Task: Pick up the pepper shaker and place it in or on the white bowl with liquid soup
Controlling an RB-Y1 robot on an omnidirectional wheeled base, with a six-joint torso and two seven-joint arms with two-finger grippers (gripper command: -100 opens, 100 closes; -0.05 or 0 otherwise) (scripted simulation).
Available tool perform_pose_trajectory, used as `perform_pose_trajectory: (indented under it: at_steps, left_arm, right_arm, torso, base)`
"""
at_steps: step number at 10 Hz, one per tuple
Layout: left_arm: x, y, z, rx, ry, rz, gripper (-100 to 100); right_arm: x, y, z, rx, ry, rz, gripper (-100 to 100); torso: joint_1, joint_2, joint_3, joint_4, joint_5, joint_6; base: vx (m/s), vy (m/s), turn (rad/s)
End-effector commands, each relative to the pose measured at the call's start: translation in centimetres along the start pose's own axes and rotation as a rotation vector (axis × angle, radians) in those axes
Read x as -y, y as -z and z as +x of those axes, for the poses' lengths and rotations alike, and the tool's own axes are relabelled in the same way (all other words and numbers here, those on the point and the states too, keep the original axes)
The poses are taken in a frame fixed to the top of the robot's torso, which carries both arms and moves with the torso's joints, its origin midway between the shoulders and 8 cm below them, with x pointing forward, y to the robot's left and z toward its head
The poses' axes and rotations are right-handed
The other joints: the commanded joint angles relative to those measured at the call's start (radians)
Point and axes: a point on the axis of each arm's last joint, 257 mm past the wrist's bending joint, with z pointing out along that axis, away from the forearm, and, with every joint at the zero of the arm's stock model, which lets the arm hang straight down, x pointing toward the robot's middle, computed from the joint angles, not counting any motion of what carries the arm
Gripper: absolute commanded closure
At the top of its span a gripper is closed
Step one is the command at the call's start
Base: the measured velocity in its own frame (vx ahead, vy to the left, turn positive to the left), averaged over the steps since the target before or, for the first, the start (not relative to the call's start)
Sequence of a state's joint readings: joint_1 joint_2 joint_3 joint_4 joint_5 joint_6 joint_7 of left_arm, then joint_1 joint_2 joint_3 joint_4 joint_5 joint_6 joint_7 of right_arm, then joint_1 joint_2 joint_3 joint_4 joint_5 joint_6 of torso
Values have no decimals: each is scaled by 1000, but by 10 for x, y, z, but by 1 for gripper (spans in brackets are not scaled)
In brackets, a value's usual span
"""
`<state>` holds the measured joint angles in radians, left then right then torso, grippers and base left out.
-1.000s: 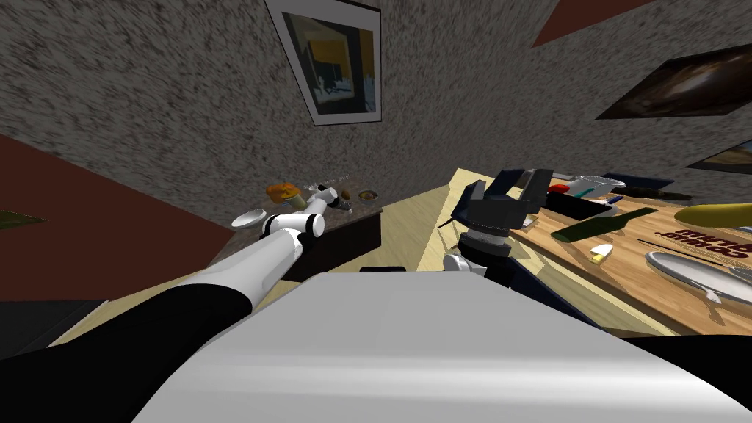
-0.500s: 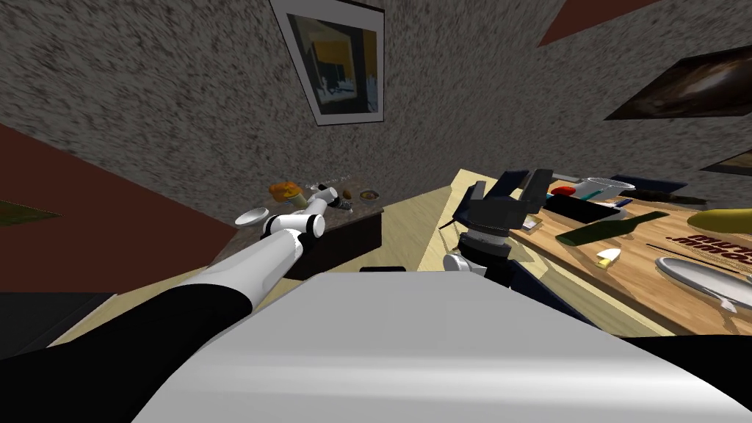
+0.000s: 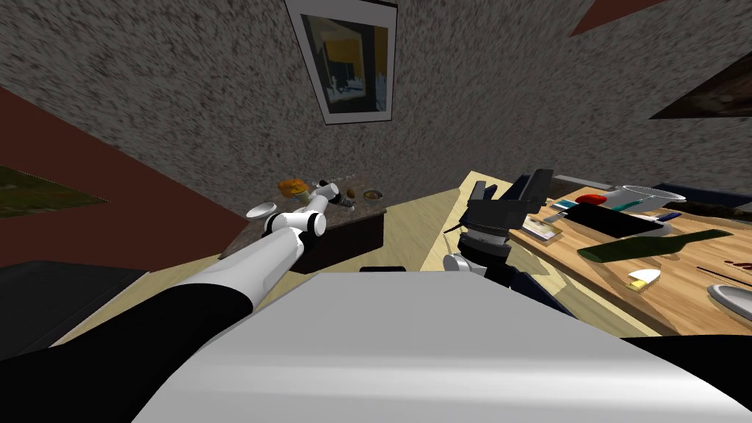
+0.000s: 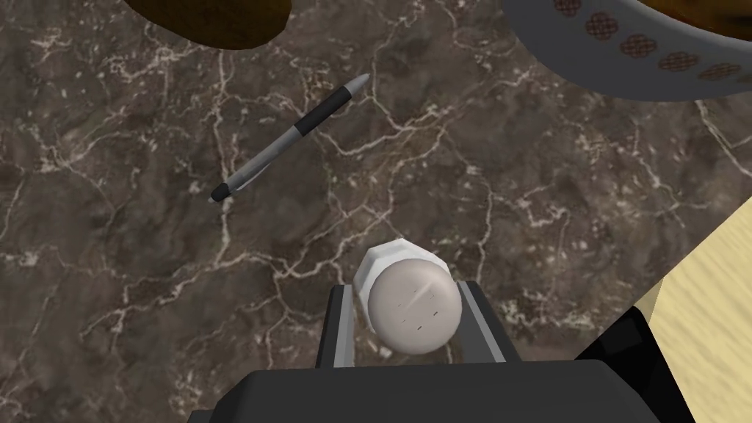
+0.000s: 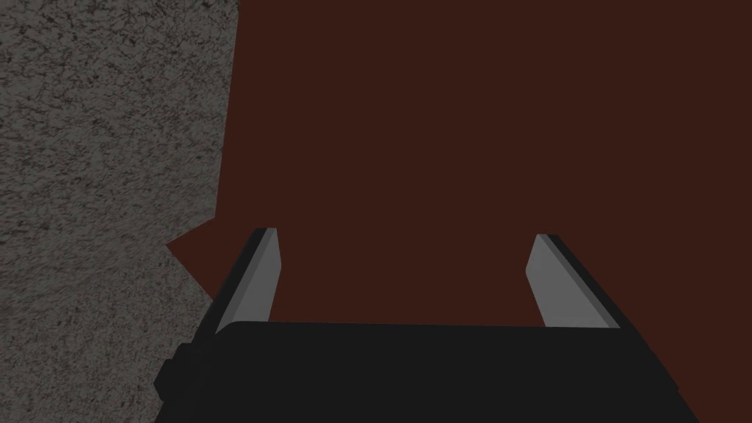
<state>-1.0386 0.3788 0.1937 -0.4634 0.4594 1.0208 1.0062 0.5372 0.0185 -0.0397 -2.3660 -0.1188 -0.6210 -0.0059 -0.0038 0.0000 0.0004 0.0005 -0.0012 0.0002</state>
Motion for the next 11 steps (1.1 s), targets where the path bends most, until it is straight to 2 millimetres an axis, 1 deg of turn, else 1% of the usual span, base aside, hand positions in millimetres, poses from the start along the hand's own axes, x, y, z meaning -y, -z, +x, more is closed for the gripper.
perform_pose_trajectory:
  at_steps: [1, 2, 3, 4, 5, 6, 7, 8, 9, 10, 11]
  left_arm:
    - [-1, -6, -13, 27, 8, -8, 100]
    - [0, -3, -4, 9, 2, -2, 100]
    - [0, -4, -6, 12, 2, -3, 0]
    - [6, -7, -23, 40, 44, -2, 100]
    - [9, -7, -28, 47, 61, 1, 100]
    - [9, -9, -31, 53, 64, -1, 100]
    - [16, -8, -37, 60, 98, 7, 100]
    - [16, -9, -41, 66, 101, 5, 100]
    - [15, -12, -49, 83, 109, 1, 100]
    - [16, -8, -37, 60, 98, 7, 100]
    - [28, -7, -51, 77, 155, 21, 100]
  right_arm:
    - [0, 0, 0, 0, 0, 0, 0]
    - [0, 0, 0, 0, 0, 0, 0]
    - [0, 0, 0, 0, 0, 0, 0]
    - [0, 0, 0, 0, 0, 0, 0]
    - [0, 0, 0, 0, 0, 0, 0]
    - [0, 0, 0, 0, 0, 0, 0]
    - [0, 0, 0, 0, 0, 0, 0]
    - [0, 0, 0, 0, 0, 0, 0]
    - [0, 0, 0, 0, 0, 0, 0]
    - [0, 0, 0, 0, 0, 0, 0]
    - [0, 0, 0, 0, 0, 0, 0]
  torso:
    - [0, 0, 0, 0, 0, 0]
    - [1, 0, -1, -1, 1, -1]
    - [2, 0, 0, -1, 1, -1]
    - [2, 0, 0, -1, 1, -1]
    - [1, 7, 2, -1, 1, -2]
    - [-1, 11, 5, -1, 1, -2]
    - [0, 9, 3, -3, 2, -3]
    - [0, 6, 1, -4, 2, -3]
    - [1, 5, 0, -5, 3, -3]
    - [2, 3, -2, -6, 4, -3]
    - [4, 1, -2, -6, 4, -3]
  base:
    - [2, 0, -31]
    - [0, 0, 0]
    - [0, 0, 0]
    - [-123, -41, 39]
    - [-166, -83, 48]
    - [-85, -58, 7]
    - [-53, -60, -1]
    - [-40, -52, 9]
    - [-15, -21, 5]
    - [0, 0, 0]
    - [-38, -84, -15]
